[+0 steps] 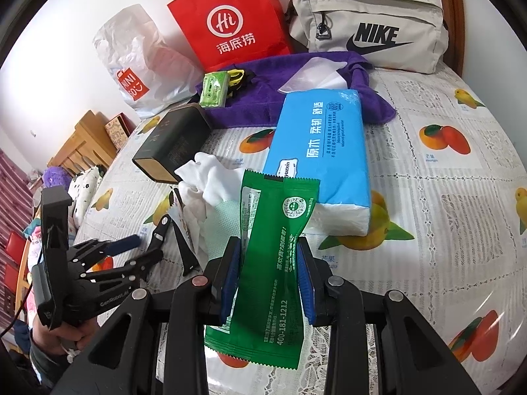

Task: Organize soft objects
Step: 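Grasp one black watch strap piece with the left tool while the right tool holds the sachet, then carry the black strap piece and green sachet onto the purple towel with both tools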

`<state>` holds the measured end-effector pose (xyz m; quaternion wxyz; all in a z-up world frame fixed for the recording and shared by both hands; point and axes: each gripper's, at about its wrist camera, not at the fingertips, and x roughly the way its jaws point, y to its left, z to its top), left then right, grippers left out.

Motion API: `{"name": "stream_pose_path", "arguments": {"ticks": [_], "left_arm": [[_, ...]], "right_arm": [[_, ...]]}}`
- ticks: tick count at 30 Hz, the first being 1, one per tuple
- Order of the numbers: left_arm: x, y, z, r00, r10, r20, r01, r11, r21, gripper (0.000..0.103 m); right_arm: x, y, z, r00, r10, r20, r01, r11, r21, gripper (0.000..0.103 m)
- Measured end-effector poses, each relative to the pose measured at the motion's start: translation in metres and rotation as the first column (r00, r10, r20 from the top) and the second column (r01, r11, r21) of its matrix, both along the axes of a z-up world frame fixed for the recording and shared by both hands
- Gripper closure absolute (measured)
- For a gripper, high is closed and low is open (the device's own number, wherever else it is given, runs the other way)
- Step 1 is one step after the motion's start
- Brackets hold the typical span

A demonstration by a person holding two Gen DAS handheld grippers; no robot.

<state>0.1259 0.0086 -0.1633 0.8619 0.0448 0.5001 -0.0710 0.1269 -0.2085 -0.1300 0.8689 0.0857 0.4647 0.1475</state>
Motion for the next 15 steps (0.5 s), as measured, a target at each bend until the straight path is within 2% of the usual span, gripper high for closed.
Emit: {"name": "stream_pose_path", "arguments": {"ticks": [7, 15], "left_arm": [[-0.008, 0.011, 0.000, 1.000, -0.005, 0.002, 0.005, 0.999, -0.032, 0.081], [-0.013, 0.010, -0.001, 0.999, 0.004, 0.040, -0.003, 1.000, -0.031, 0.083]], "right_arm": [[-0.022, -0.009, 0.007, 0.999, 0.005, 0.033, -0.004, 1.000, -0.024, 0.070], [-0.044, -0.013, -0.012, 1.000, 0.026, -0.009, -0.027, 0.997, -0.073, 0.070]]}}
